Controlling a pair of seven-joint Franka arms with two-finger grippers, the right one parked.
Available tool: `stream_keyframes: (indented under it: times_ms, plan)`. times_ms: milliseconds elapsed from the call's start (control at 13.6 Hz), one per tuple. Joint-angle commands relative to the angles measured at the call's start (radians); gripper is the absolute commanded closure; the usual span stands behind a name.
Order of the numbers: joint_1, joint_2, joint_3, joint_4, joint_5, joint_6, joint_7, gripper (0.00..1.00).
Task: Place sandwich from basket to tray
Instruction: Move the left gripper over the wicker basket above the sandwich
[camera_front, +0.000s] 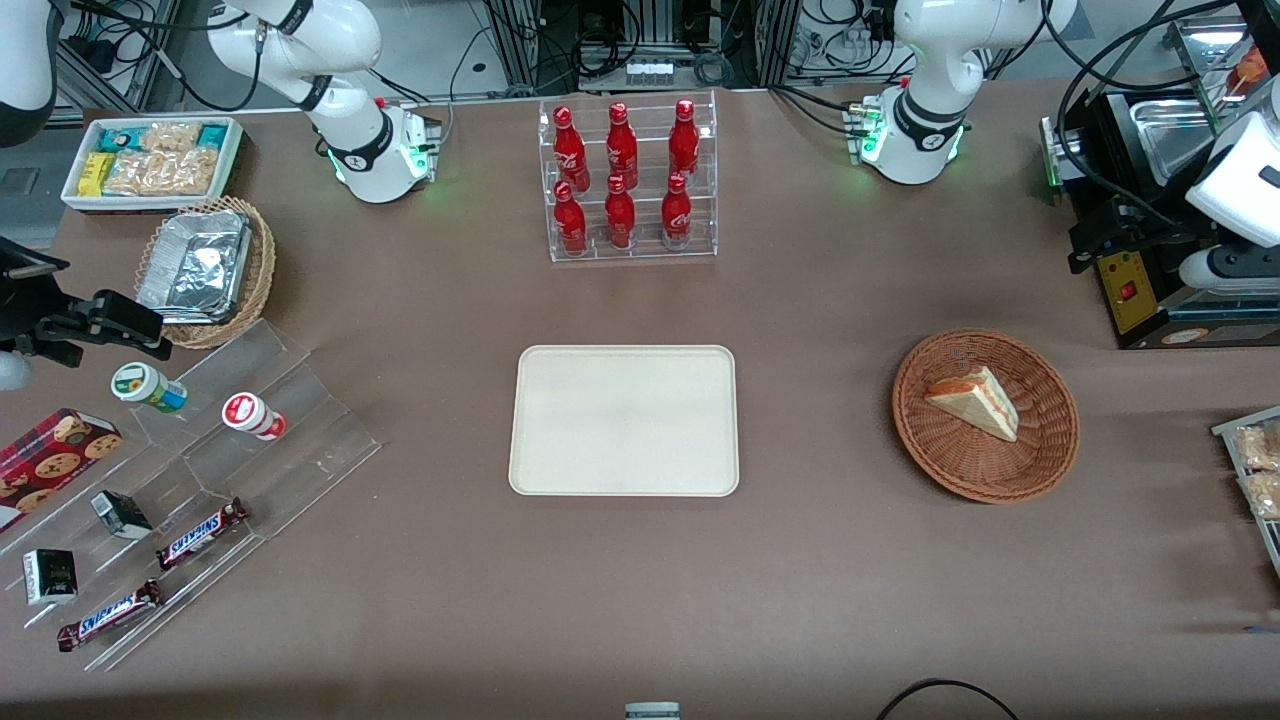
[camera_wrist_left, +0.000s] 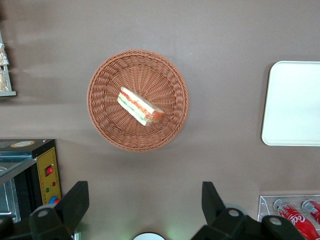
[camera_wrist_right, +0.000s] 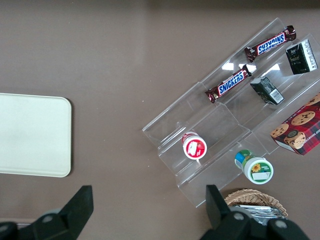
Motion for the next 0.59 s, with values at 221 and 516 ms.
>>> stream_keyframes:
  times_ms: [221,516]
  plan:
    - [0.009,0.006,0.005,0.013,-0.011,-0.023,0.006,0.00]
    - [0.018,0.023,0.013,-0.019,0.008,-0.014,0.001,0.00]
